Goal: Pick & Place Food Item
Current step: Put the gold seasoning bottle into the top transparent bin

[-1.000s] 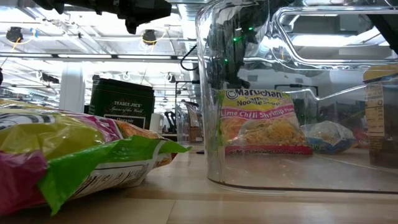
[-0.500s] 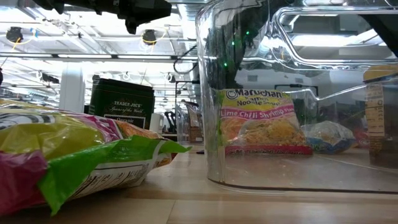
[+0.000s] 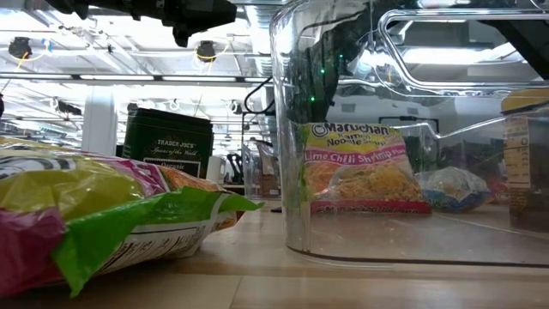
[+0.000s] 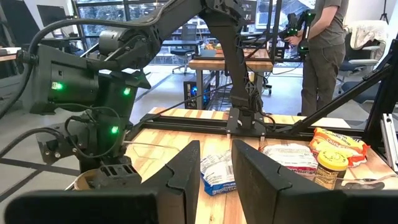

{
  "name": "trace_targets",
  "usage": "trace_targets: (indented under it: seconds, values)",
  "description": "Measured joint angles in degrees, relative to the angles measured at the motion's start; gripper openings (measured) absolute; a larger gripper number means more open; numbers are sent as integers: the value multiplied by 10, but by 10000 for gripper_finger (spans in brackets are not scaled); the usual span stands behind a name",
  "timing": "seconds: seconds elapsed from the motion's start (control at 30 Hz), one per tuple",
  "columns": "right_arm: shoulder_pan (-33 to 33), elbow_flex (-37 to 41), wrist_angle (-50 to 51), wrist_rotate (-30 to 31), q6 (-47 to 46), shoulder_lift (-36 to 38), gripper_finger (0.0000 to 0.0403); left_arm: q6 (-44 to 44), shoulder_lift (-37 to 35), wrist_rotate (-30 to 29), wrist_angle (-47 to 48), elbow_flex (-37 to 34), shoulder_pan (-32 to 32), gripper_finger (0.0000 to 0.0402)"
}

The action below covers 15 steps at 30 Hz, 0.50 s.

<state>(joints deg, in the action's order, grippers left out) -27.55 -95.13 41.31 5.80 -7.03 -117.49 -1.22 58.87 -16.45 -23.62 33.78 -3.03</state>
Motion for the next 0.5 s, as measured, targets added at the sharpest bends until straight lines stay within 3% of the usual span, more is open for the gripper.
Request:
trace_targets:
  seconds: [0.2,0.5]
  values:
    - [0,0,-1,0,0,0,287,0,0,0,0,0,0,88]
    - [0,0,-3,2,-5,0,328,0,0,0,0,0,0,88]
